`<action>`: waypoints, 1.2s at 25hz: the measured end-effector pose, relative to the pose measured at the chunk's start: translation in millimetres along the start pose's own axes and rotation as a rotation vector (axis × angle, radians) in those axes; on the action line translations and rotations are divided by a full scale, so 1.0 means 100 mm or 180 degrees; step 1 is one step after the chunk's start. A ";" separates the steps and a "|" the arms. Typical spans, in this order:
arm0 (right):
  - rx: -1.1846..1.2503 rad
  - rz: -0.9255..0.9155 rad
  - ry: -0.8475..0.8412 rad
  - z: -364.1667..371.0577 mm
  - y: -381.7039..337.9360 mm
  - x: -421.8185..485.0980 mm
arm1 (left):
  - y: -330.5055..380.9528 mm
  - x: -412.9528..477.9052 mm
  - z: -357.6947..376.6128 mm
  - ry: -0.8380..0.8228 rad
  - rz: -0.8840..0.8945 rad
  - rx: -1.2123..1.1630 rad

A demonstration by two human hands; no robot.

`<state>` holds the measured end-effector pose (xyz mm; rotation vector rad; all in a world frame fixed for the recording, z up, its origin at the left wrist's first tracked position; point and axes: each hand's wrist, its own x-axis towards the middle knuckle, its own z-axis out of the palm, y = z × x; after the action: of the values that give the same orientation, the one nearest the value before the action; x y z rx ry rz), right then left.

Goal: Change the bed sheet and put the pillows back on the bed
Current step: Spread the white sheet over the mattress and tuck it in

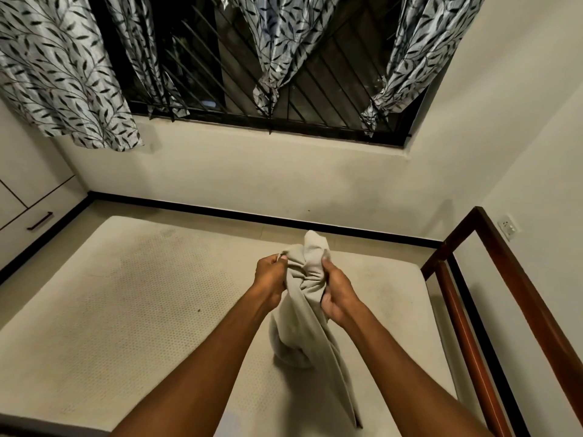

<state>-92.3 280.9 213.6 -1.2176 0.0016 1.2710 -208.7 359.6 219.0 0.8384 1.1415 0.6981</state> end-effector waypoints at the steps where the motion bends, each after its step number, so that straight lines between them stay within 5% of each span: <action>1: -0.0330 -0.0099 -0.0143 0.03 -0.05 0.00 | 0.03 0.02 0.04 0.0016 -0.0006 -0.0036; 3: -0.1183 -0.0447 -0.0303 0.04 -0.14 -0.02 | 0.08 0.01 0.12 -0.0075 -0.0029 -0.0172; 7: -0.1185 -0.0844 -0.0253 0.05 -0.23 -0.06 | 0.04 -0.08 0.16 -0.0388 -0.0206 -0.0108; 10: -0.1936 -0.1325 0.0076 -0.05 -0.24 -0.03 | 0.07 -0.03 0.09 -0.0411 0.0167 0.0408; 13: -0.3109 -0.1622 0.0358 -0.33 -0.49 0.03 | 0.25 0.12 -0.08 0.0151 0.0393 0.0717; 18: -0.4151 -0.1388 0.0638 -0.76 -1.16 0.07 | 0.58 0.40 -0.49 0.1011 0.0314 -0.0465; 22: -0.3515 -0.1261 0.1642 -1.07 -1.47 0.25 | 0.88 0.48 -0.71 0.1255 0.0535 -0.0929; 30: -0.1850 -0.1585 0.2323 -1.36 -2.15 0.11 | 1.70 0.61 -1.38 0.1469 0.0862 -0.2205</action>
<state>145.0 236.8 294.8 -1.9802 -0.1395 0.3427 -334.1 527.0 308.0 0.2368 1.0802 1.4624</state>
